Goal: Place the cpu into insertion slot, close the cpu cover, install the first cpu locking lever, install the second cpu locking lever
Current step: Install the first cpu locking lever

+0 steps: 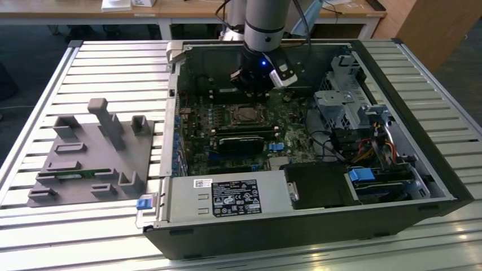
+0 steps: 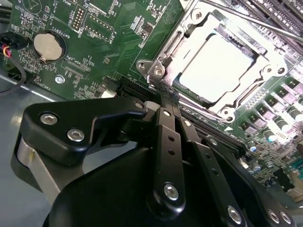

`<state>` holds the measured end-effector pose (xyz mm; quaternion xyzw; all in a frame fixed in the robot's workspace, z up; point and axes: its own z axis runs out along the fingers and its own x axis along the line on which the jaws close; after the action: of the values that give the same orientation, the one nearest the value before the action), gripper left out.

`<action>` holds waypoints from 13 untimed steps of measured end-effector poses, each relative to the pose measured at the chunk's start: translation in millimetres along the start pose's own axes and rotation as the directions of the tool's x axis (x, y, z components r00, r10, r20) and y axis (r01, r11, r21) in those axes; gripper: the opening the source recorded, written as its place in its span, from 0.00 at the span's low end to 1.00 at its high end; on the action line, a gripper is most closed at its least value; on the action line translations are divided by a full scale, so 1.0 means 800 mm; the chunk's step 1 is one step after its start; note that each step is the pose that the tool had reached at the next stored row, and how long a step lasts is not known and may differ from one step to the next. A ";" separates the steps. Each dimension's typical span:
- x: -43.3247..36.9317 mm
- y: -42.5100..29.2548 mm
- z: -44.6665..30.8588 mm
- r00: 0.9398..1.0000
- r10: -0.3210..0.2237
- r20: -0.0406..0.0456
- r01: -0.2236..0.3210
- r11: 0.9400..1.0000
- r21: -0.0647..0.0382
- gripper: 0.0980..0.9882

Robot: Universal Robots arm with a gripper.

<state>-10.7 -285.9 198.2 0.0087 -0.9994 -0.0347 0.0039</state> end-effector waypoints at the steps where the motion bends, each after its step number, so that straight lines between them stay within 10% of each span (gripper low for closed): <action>1: 0.000 0.0000 0.0005 1.000 0.000 0.000 0.000 1.000 0.001 0.01; 13: -0.001 0.0007 -0.0064 1.000 0.000 0.000 0.000 1.000 0.001 0.01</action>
<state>-10.1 -285.6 203.3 0.0086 -0.9994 -0.0342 0.0038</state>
